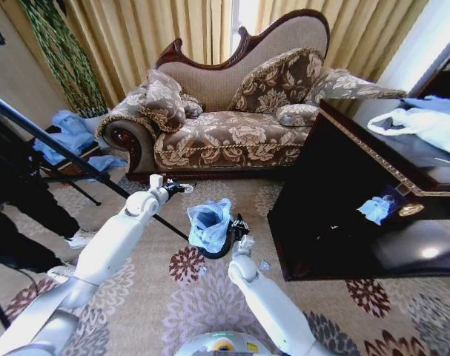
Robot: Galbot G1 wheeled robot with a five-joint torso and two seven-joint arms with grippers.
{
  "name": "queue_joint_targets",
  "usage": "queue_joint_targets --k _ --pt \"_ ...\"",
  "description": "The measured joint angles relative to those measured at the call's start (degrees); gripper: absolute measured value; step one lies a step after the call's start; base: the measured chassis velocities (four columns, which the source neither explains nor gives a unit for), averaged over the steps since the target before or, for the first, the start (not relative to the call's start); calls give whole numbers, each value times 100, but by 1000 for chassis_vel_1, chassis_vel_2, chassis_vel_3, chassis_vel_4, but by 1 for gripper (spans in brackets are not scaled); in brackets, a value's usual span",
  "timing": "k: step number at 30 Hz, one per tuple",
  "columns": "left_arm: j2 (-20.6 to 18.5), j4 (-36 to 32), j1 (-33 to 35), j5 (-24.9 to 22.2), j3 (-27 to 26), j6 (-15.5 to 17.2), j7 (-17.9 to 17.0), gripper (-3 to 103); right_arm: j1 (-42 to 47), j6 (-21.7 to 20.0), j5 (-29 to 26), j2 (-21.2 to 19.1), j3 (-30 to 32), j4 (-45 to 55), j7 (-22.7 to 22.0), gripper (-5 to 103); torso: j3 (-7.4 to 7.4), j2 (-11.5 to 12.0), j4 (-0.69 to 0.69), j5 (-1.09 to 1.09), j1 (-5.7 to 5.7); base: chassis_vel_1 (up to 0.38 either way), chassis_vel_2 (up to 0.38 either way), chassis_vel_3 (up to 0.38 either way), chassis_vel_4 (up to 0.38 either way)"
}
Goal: Place a garbage bag over the trash bin.
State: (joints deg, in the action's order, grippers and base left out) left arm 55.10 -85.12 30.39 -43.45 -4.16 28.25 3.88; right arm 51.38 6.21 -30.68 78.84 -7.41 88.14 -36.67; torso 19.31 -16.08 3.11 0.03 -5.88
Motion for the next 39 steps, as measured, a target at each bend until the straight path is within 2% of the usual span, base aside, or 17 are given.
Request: queue_joint_targets --k 2,3,5,6,7,10,11,12,14,15,18,20,22,23,26,30,39 --pt "52 -9 0 -84 44 20 -139 100 27 -28 -47 -89 32 113 -1 10 0 0 0 0 0 0 0 0 0" --pt "220 -61 -1 -320 119 121 -531 100 67 -82 -150 -300 75 333 -34 10 0 0 2 -4 0 0 0 0 0" --pt "531 -193 -10 -674 214 287 -1320 100 123 -139 -329 -760 94 679 -55 27 0 0 9 -3 0 0 0 0 0" --pt "531 -193 -10 -674 214 287 -1320 100 123 -139 -329 -760 94 679 -55 27 0 0 9 -3 0 0 0 0 0" --pt "657 -310 -3 -843 265 405 -1790 100 142 -152 -382 -945 88 791 -56 32 0 0 12 -3 0 0 0 0 0" --pt "811 -658 72 -1350 461 611 -2787 100 197 -159 -426 -1133 77 873 -1 42 0 0 3 0 0 0 0 0 0" --pt "875 -754 103 -1489 527 685 -3030 100 219 -157 -419 -1138 75 873 20 48 0 0 2 -2 0 0 0 0 0" --pt "875 -754 103 -1489 527 685 -3030 100 219 -157 -419 -1138 75 873 20 48 0 0 2 -2 0 0 0 0 0" --pt "1048 -903 158 -1761 732 758 -3550 100 244 -135 -386 -1077 49 831 86 59 0 0 3 -1 0 0 0 0 0" --pt "1048 -903 158 -1761 732 758 -3550 100 244 -135 -386 -1077 49 831 86 59 0 0 3 -1 0 0 0 0 0" --pt "1281 -815 156 -1766 979 737 -3606 100 244 -94 -313 -993 33 763 160 76 0 0 2 -3 0 0 0 0 0" --pt "1392 -737 123 -1746 1074 734 -3592 100 241 -76 -295 -974 32 736 168 81 0 0 2 -2 0 0 0 0 0" --pt "1472 -682 92 -1745 1145 748 -3596 100 238 -61 -281 -965 40 724 171 81 0 0 3 -2 0 0 0 0 0" --pt "1581 -588 38 -1745 1256 779 -3655 100 239 -57 -294 -971 111 725 161 91 0 0 3 -1 0 0 0 0 0" --pt "1732 -421 -60 -1750 1532 831 -3820 100 171 -95 -377 -1094 455 762 31 99 0 0 5 -1 0 0 0 0 0" --pt "1762 -387 -107 -1755 1700 926 -3843 100 85 -158 -539 -1315 832 792 85 100 0 0 6 -1 0 0 0 0 0" --pt "1729 -144 -229 -1722 2106 1055 -3777 100 38 -140 -1098 -1736 1272 719 791 100 0 0 4 -2 0 0 0 0 0"
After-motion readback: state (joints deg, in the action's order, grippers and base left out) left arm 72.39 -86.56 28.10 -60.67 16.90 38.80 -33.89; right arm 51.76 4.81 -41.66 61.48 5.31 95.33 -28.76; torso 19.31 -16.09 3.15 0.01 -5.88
